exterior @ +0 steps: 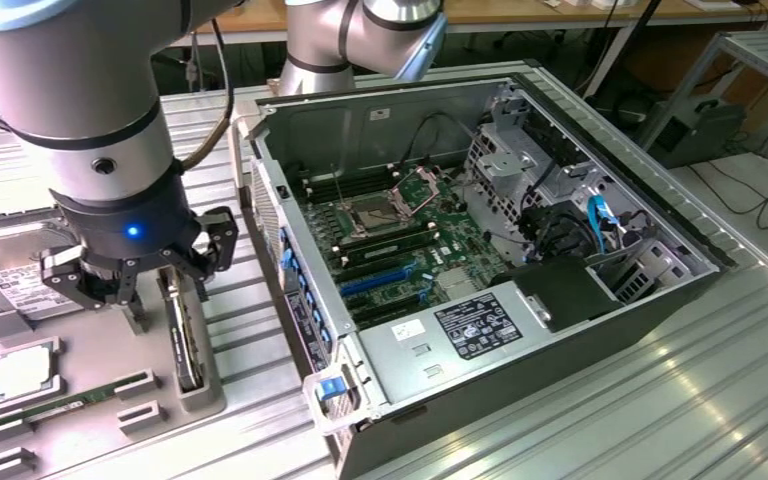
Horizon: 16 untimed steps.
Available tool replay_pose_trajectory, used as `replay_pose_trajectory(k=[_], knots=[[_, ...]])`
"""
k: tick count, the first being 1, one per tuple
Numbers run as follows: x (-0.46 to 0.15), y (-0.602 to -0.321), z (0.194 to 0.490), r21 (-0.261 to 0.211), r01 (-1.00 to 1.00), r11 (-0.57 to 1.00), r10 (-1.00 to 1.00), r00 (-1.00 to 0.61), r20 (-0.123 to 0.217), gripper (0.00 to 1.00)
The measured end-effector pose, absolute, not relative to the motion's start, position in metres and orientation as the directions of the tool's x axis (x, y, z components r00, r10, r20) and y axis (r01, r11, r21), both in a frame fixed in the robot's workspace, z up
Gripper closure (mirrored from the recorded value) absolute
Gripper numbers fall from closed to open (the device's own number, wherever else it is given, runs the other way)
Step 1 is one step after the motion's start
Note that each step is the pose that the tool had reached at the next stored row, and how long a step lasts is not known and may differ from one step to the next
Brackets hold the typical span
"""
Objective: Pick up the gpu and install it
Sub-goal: 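Pick up the gpu and move the gpu toward the slot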
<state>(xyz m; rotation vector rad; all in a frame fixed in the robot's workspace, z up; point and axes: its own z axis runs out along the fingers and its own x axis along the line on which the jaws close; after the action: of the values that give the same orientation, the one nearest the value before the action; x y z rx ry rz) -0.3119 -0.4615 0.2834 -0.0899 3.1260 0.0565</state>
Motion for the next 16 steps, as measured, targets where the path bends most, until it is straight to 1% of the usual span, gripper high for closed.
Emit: replay_pose_trajectory(k=[16], knots=[[-0.311,-0.462,0.253,0.036,-0.057,0.998,-0.057,-0.998,-0.015,0.4]])
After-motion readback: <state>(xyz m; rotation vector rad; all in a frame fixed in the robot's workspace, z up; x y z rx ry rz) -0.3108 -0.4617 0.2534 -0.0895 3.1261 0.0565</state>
